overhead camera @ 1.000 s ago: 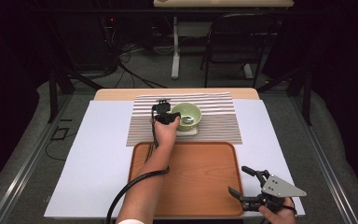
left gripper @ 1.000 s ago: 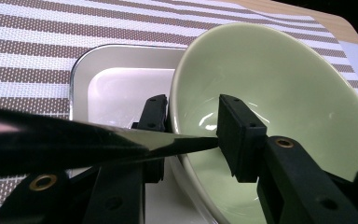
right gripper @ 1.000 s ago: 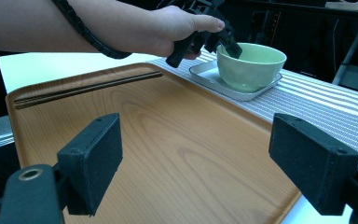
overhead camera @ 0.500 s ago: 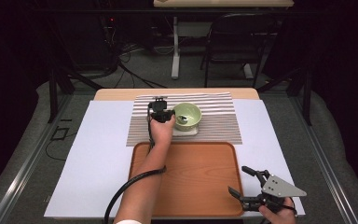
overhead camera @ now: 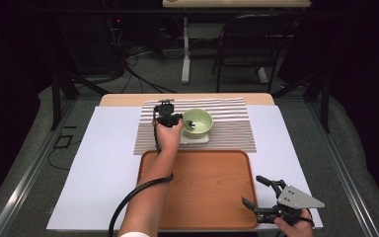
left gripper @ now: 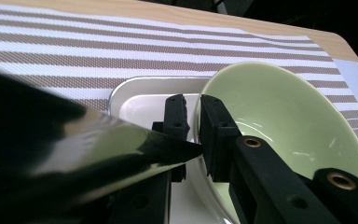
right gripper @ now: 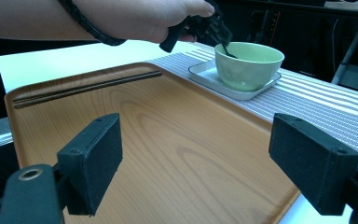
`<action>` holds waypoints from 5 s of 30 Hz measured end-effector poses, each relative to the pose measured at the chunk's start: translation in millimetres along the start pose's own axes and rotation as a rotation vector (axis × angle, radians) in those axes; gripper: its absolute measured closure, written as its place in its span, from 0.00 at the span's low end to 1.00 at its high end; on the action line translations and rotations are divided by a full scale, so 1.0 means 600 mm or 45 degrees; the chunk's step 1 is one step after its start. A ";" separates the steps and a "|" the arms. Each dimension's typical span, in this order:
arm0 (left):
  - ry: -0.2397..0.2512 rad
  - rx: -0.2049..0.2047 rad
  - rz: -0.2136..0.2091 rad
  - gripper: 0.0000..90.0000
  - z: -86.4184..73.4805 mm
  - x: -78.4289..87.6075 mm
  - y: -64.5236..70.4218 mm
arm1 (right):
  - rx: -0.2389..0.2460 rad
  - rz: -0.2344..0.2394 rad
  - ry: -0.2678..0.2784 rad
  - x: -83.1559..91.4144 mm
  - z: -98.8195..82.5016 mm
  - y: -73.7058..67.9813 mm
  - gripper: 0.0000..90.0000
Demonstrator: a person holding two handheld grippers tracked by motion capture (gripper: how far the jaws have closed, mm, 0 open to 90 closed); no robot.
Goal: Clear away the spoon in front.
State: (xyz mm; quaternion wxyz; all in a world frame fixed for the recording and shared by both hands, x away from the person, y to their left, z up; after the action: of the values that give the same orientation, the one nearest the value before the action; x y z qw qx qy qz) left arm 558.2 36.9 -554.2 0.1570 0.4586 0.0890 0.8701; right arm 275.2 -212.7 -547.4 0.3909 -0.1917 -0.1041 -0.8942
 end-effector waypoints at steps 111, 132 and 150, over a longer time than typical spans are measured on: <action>-0.140 -0.329 -0.374 0.92 -0.219 0.237 -0.055 | 0.008 -0.019 -0.030 -0.007 -0.004 0.000 0.19; -0.254 -0.318 -0.397 0.92 -0.328 0.253 -0.080 | -0.003 -0.028 -0.039 -0.009 -0.006 0.001 0.19; -0.314 -0.264 -0.407 0.91 -0.355 0.245 -0.103 | -0.002 -0.030 -0.039 -0.008 -0.006 0.002 0.19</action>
State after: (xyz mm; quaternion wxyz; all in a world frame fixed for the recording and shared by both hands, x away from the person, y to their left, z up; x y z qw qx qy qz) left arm 316.3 144.7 -579.2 0.3487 0.5229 0.0510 0.7761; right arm 278.3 -211.5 -552.8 0.3785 -0.2042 -0.1118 -0.8958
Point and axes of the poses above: each handheld gripper's, and its own axes: x roughly backward along the jaws, z roughly out of its top, y roughly to its right, the point moved 8 cm from there along -x, roughly forward along the jaws, and after that the axes turned 12 degrees about -y, right-handed, at the moved point
